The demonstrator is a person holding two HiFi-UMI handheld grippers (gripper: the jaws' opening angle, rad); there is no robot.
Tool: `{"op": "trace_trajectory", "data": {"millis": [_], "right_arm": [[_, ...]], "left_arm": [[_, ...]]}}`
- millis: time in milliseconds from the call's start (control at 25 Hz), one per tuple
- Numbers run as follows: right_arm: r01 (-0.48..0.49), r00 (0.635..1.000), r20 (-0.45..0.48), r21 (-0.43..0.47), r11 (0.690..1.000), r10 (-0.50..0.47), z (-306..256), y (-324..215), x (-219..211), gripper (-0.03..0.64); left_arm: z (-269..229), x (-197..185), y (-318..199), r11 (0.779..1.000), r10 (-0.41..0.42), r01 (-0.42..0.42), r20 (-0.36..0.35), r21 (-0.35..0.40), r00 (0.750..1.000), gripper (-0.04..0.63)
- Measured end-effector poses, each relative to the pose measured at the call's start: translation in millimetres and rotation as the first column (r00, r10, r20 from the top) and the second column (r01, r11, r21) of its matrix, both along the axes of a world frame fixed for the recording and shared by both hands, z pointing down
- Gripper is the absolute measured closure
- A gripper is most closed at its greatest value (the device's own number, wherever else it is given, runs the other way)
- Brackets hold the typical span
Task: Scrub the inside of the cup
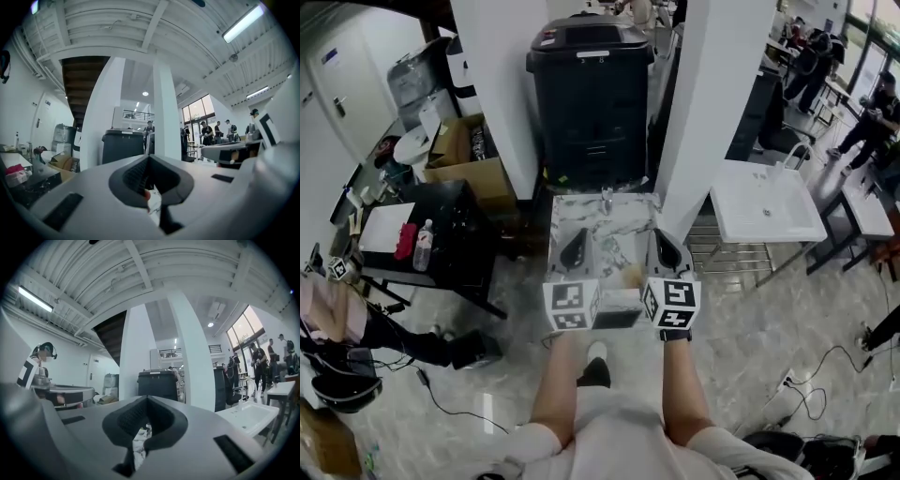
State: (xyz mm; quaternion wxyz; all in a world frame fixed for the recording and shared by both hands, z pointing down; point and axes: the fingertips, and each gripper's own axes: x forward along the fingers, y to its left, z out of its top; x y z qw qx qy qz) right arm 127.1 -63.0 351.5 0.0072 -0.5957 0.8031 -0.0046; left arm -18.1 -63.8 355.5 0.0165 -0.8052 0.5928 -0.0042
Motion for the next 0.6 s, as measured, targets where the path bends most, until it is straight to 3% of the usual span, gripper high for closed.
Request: {"op": "trace_trajectory", "data": {"millis": [320,600], "right_arm": [[-0.054,0.998,-0.010,0.032,0.998,0.055,-22,-120,-6,0.609],[-0.070,0.997,-0.036,0.003,0.998,0.070,-13,-176,-21,0.609]], "left_arm": [[-22,-33,-119,1.000,0.009,-0.009,-0.008,0.030,1.000,0.588],[-7,-26,-185,0.997,0.077,-0.077,-0.017,-0.011,0.997,0.588]]}}
